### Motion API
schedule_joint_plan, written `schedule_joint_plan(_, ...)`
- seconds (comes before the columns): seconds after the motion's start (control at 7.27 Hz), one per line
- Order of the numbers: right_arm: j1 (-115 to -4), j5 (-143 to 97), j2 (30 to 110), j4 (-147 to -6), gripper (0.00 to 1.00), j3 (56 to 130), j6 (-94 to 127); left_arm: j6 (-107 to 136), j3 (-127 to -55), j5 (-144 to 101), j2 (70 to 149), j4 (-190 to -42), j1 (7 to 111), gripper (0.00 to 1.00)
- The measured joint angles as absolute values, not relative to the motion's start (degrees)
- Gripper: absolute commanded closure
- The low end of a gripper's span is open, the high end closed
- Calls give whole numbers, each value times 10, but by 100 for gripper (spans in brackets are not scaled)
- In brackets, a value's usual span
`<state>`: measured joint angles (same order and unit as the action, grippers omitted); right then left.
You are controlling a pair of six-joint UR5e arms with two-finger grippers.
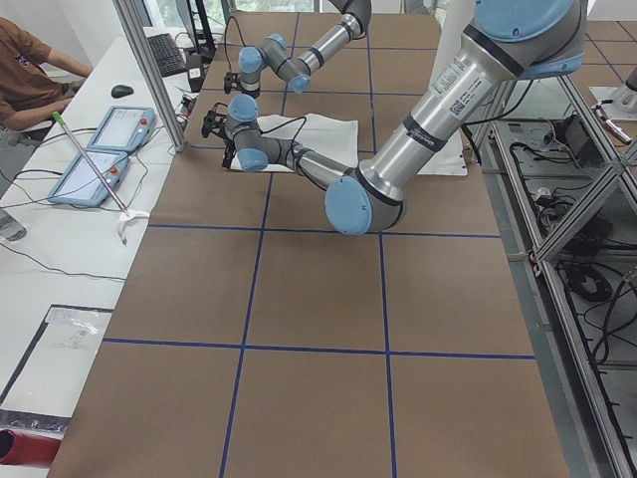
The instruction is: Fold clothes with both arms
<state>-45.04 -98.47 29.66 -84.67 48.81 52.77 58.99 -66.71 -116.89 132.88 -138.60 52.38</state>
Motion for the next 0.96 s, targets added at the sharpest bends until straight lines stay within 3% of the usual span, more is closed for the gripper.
schedule_joint_plan(0.96, -437, -985, 311, -809, 0, 488, 526, 591, -668, -1169, 1330, -1386, 524, 0)
